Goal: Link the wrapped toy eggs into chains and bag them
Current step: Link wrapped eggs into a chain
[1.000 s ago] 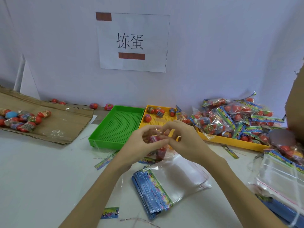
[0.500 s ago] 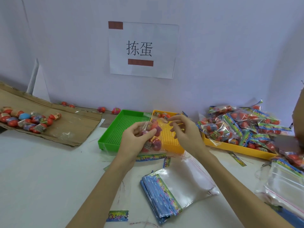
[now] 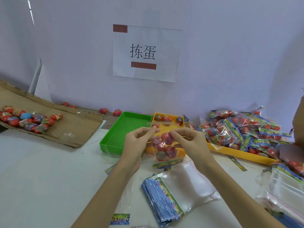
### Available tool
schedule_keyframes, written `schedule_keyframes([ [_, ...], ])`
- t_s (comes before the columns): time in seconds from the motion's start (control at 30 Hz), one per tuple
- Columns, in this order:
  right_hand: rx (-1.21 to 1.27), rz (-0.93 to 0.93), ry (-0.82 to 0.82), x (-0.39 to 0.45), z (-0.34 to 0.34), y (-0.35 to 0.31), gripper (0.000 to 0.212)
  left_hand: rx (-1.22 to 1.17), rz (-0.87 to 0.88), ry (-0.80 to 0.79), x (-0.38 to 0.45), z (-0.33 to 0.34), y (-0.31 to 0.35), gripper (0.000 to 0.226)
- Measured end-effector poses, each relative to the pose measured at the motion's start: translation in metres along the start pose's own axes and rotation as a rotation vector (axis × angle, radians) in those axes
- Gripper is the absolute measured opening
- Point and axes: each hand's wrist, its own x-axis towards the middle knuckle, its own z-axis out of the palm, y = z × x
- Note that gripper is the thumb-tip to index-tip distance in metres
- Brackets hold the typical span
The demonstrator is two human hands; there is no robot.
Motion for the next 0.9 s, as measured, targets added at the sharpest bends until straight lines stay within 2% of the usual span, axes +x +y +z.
schedule_keyframes([
  [0.07, 0.012, -0.006, 0.077, -0.008, -0.007, 0.001, 0.017, -0.035, -0.028, 0.010, 0.000, -0.001, 0.001, 0.020],
  [0.17, 0.153, 0.019, 0.168, -0.017, -0.021, -0.001, 0.029, -0.128, -0.079, 0.035, 0.000, -0.007, 0.010, 0.018],
  [0.3, 0.167, 0.039, 0.076, -0.023, -0.027, -0.009, 0.038, -0.073, -0.077, 0.062, -0.001, -0.009, 0.012, 0.031],
  [0.33, 0.149, 0.045, 0.034, -0.025, -0.025, -0.010, 0.042, -0.045, -0.055, 0.079, -0.002, -0.005, 0.010, 0.031],
  [0.4, 0.134, 0.073, -0.041, -0.028, -0.019, -0.013, 0.045, 0.098, 0.065, 0.122, -0.004, 0.004, 0.005, 0.016],
  [0.43, 0.120, 0.077, -0.070, -0.030, -0.017, -0.015, 0.044, 0.172, 0.138, 0.131, -0.006, 0.009, 0.002, 0.010],
  [0.5, 0.037, 0.051, -0.098, -0.033, -0.013, -0.017, 0.037, 0.311, 0.255, 0.150, -0.010, 0.016, -0.005, 0.014],
  [0.6, -0.050, 0.004, -0.016, -0.035, -0.012, -0.015, 0.016, 0.434, 0.337, 0.133, -0.015, 0.020, -0.008, 0.019],
  [0.7, -0.013, 0.040, 0.069, -0.032, -0.019, -0.013, 0.013, 0.284, 0.162, -0.037, -0.018, 0.024, -0.001, 0.031],
  [0.77, 0.014, 0.088, 0.101, -0.030, -0.025, -0.016, 0.015, 0.213, 0.069, -0.141, -0.019, 0.024, 0.002, 0.029],
  [0.9, -0.030, 0.204, 0.049, -0.028, -0.036, -0.019, 0.025, 0.192, 0.050, -0.136, -0.020, 0.021, 0.001, 0.009],
])
